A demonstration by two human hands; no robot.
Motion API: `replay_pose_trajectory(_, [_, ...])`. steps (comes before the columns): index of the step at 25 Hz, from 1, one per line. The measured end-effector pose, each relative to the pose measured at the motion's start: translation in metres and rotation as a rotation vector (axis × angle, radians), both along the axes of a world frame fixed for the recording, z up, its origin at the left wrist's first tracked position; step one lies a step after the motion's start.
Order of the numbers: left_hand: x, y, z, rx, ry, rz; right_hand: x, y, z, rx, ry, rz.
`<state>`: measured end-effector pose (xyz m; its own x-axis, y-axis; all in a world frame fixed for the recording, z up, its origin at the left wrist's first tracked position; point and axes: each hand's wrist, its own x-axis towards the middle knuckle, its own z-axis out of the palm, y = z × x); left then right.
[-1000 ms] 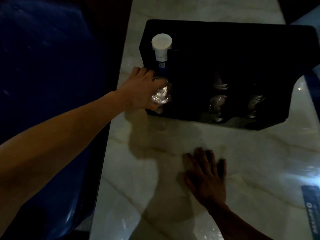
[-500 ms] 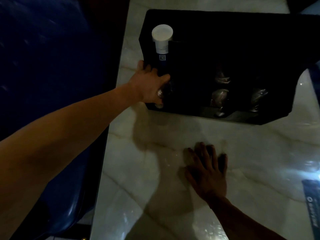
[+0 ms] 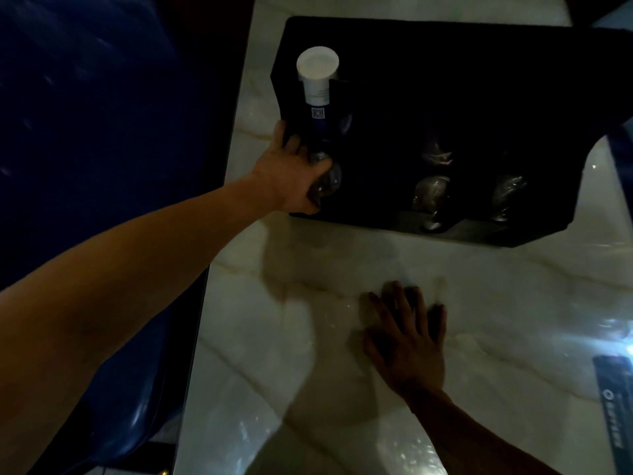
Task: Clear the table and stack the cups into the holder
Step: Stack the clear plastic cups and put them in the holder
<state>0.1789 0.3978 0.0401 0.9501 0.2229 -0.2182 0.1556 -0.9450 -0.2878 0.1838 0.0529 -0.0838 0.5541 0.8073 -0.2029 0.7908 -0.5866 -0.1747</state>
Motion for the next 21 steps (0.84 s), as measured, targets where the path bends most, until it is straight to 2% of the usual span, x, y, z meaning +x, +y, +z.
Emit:
replay_pose_trajectory(4, [-0.014,0.003,0.007,0.034,-0.086,-0.03,0.001,0.001,-0.001,0.002,-0.012,-0.004])
replay_pose_trajectory(7, [-0.013,0.015,0.016,-0.079,-0.118,-0.009,0.0,0.001,0.0,-0.012,-0.018,-0.001])
replay_pose_trajectory(9, [-0.009,0.018,0.02,-0.128,-0.085,-0.009,0.001,0.001,0.0,-0.017,-0.024,0.0])
replay_pose_trajectory(12, [-0.006,0.014,0.016,-0.069,-0.021,-0.031,0.0,0.001,-0.001,0.006,-0.023,-0.004])
replay_pose_trajectory(17, [-0.004,0.016,0.018,-0.172,0.018,0.047,0.0,0.0,-0.004,0.016,-0.038,-0.007])
replay_pose_trajectory(21, [-0.008,0.018,0.014,-0.109,0.044,0.013,0.001,0.0,-0.008,0.024,-0.038,-0.008])
